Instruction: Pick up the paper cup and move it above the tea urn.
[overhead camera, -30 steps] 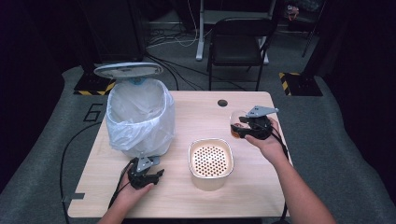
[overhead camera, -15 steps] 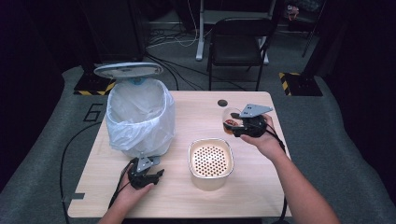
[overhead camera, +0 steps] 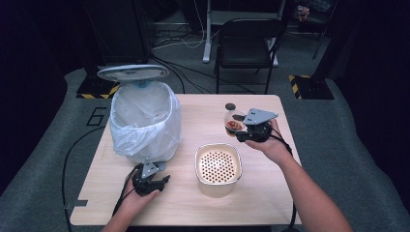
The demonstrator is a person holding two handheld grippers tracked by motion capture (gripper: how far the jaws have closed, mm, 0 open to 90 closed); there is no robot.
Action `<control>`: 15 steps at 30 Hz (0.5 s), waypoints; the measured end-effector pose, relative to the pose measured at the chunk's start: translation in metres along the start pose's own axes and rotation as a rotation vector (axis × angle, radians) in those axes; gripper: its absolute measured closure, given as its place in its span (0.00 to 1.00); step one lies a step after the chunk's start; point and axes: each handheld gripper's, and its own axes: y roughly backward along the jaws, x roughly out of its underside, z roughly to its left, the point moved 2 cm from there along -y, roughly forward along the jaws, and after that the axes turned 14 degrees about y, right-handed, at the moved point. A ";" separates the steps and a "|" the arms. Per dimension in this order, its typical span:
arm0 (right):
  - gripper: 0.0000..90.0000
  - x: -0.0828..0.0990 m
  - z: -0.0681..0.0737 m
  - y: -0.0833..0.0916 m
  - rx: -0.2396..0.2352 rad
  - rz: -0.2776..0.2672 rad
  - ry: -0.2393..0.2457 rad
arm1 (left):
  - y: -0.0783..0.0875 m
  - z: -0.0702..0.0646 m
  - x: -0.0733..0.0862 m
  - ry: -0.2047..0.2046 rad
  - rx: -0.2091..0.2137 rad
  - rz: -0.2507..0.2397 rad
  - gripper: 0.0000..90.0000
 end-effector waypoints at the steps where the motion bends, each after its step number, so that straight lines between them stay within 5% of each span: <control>1: 0.54 0.000 0.000 0.000 -0.001 -0.003 0.005 | 0.000 0.000 0.000 0.000 0.000 0.000 0.41; 8: 0.54 -0.001 0.002 -0.003 0.005 -0.018 0.071 | 0.000 0.000 0.000 0.003 0.001 -0.002 0.41; 15: 0.54 -0.011 0.008 -0.005 0.018 -0.029 0.195 | 0.000 0.000 0.000 0.004 0.001 -0.003 0.41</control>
